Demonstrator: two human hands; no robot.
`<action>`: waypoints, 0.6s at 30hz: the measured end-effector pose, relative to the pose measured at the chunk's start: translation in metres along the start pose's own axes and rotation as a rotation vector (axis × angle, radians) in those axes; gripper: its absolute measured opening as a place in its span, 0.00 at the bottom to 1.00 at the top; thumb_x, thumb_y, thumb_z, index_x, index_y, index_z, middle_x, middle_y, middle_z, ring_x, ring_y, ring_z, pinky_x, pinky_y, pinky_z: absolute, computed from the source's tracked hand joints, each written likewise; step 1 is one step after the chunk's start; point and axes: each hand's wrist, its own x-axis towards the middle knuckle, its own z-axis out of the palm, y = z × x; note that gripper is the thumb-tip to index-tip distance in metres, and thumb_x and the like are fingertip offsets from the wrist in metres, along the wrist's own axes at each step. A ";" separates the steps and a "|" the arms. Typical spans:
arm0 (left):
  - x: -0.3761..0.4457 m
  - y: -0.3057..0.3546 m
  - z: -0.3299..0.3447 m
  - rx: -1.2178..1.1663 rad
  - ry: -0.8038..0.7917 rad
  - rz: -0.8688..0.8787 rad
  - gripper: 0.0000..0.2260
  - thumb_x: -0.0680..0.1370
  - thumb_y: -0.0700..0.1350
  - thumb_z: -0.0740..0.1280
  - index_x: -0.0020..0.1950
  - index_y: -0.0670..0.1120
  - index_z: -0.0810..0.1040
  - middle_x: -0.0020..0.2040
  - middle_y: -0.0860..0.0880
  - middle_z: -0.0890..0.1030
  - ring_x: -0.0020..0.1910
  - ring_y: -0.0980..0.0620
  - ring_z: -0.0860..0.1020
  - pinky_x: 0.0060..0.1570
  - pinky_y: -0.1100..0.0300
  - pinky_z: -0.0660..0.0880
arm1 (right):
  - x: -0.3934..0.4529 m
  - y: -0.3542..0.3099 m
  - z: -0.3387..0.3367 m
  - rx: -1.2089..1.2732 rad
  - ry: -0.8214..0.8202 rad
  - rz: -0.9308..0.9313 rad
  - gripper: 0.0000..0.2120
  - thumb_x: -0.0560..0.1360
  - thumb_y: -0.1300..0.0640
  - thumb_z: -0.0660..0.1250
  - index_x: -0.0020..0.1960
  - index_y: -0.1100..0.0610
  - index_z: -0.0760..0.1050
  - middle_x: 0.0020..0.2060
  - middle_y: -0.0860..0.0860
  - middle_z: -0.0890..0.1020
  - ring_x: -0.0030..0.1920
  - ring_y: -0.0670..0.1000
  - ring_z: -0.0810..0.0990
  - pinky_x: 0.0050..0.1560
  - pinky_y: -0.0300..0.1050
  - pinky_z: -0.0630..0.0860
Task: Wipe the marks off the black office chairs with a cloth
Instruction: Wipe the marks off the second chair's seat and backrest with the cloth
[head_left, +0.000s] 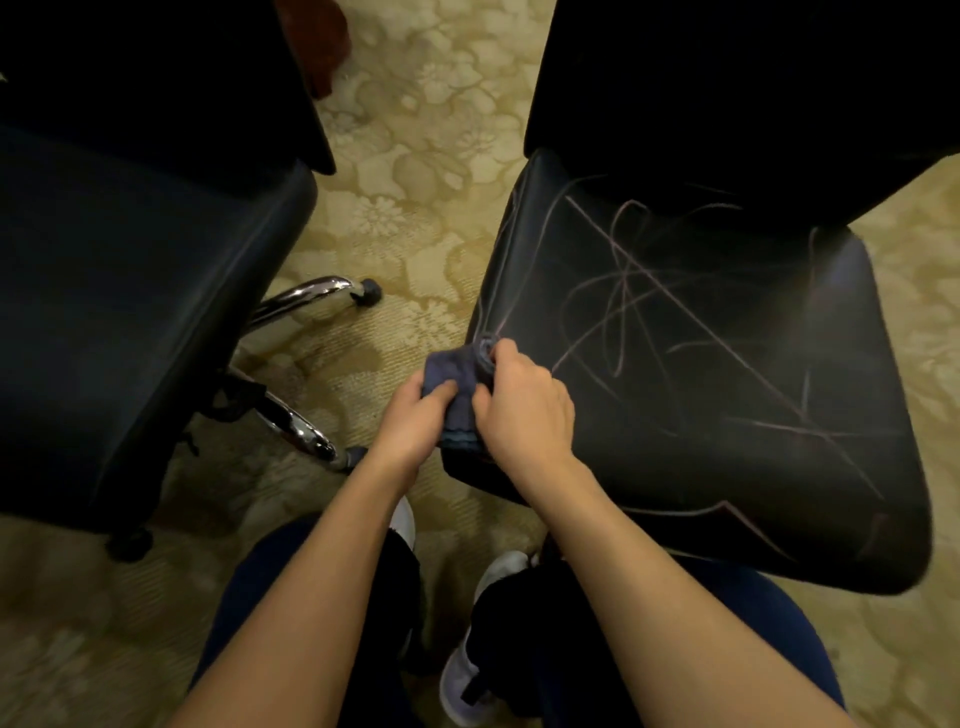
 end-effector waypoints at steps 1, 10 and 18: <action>-0.002 0.000 0.002 0.027 -0.006 0.009 0.10 0.75 0.47 0.67 0.55 0.54 0.79 0.55 0.47 0.84 0.56 0.48 0.82 0.63 0.46 0.76 | -0.004 0.003 0.001 -0.007 0.012 -0.011 0.10 0.79 0.56 0.61 0.59 0.55 0.68 0.56 0.55 0.80 0.55 0.61 0.79 0.50 0.52 0.72; -0.029 -0.018 0.007 0.091 -0.129 0.018 0.08 0.76 0.45 0.70 0.54 0.48 0.82 0.50 0.48 0.86 0.50 0.50 0.83 0.58 0.50 0.78 | -0.038 0.025 0.007 -0.096 0.070 -0.013 0.13 0.79 0.51 0.61 0.62 0.54 0.68 0.56 0.53 0.78 0.55 0.58 0.79 0.50 0.50 0.72; -0.012 -0.019 0.024 0.106 -0.118 0.054 0.06 0.68 0.53 0.70 0.43 0.61 0.82 0.43 0.53 0.86 0.47 0.49 0.84 0.55 0.44 0.80 | -0.033 0.035 0.001 -0.098 0.108 0.028 0.12 0.79 0.50 0.61 0.59 0.53 0.69 0.54 0.52 0.79 0.54 0.58 0.79 0.51 0.52 0.73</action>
